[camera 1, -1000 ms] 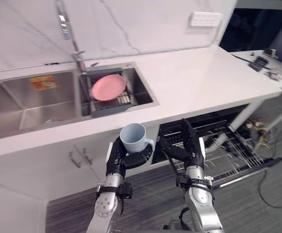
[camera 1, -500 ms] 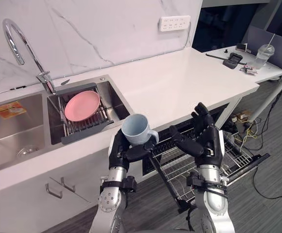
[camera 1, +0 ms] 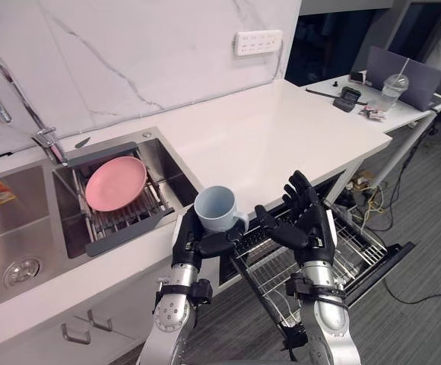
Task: Walk over to the sink, pick up the cup, carry it to the dishwasher, place the cup inside the dishwasher, then close the dishwasher door
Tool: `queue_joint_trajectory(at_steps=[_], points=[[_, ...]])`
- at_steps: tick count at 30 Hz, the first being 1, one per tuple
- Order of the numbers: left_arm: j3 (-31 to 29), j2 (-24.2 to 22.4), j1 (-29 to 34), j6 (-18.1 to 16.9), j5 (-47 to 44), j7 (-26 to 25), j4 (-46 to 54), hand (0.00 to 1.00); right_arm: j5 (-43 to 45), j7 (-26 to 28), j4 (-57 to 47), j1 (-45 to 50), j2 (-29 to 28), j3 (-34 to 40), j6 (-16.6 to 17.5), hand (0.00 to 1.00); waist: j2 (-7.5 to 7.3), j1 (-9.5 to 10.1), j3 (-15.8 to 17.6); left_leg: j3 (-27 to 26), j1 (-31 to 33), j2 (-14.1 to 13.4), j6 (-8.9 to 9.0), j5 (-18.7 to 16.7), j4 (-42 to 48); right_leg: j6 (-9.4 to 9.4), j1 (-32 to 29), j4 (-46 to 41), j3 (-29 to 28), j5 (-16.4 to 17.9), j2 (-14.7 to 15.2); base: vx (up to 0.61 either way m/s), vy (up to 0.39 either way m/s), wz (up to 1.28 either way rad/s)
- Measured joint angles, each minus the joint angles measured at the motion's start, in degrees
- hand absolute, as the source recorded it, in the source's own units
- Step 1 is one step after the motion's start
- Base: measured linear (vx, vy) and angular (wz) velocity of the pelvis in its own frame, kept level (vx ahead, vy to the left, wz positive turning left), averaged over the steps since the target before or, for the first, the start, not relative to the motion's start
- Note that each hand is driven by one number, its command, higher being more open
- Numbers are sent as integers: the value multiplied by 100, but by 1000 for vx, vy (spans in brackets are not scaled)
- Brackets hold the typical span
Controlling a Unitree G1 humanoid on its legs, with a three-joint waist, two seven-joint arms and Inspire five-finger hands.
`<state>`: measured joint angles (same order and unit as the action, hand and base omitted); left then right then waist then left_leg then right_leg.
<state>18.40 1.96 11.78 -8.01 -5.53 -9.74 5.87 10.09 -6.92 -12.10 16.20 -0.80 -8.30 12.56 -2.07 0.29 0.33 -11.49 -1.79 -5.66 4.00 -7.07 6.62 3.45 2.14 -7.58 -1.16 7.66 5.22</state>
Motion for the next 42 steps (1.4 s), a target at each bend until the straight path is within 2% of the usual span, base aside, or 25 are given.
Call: queue_joint_trajectory(at_steps=[3,9,18,24,29,34,42], points=[[-53,57,-85,2,2,-25,-54,30,11,67,1,-2,20,-1,0,90,0,-58,-4,-14,-72,4,-7,30,-114,16,-45,2,-90,-19,-21,-19,-12,-24],[-232,130,-416,8,11,-110,-402,30,229,288,-1,-3,132,-9,0,90,28,-149,-24,-24,-130,36,-45,163,-263,65,-59,213,-238,-295,-22,-63,20,-16],[-456,224,-606,18,107,-157,-479,30,450,719,-1,-17,316,-346,0,90,34,-178,-26,-115,-57,98,-274,312,-492,101,-164,489,-389,-502,-4,-99,-8,-7],[-454,227,-1007,20,108,-156,-531,30,450,815,-4,-225,541,-377,0,90,172,-278,-113,-185,-64,83,-211,538,-698,78,-294,520,-475,-597,-58,-54,-25,-7],[-450,217,-1326,20,112,-146,-531,30,451,861,-17,-303,629,-425,0,90,175,-282,-115,-200,-57,86,-198,549,-703,89,-289,573,-494,-632,-56,-6,-1,-2],[-408,216,-1361,19,112,-109,-531,30,449,936,-16,-462,710,-559,-1,90,177,-283,-116,-184,-50,98,-182,574,-751,93,-292,601,-475,-635,-46,2,0,1],[46,208,-1369,20,112,46,-531,30,442,917,-7,-502,743,-570,-2,90,209,-280,-139,-34,-11,133,-174,665,-846,96,-290,610,-346,-636,-13,5,-2,9]])
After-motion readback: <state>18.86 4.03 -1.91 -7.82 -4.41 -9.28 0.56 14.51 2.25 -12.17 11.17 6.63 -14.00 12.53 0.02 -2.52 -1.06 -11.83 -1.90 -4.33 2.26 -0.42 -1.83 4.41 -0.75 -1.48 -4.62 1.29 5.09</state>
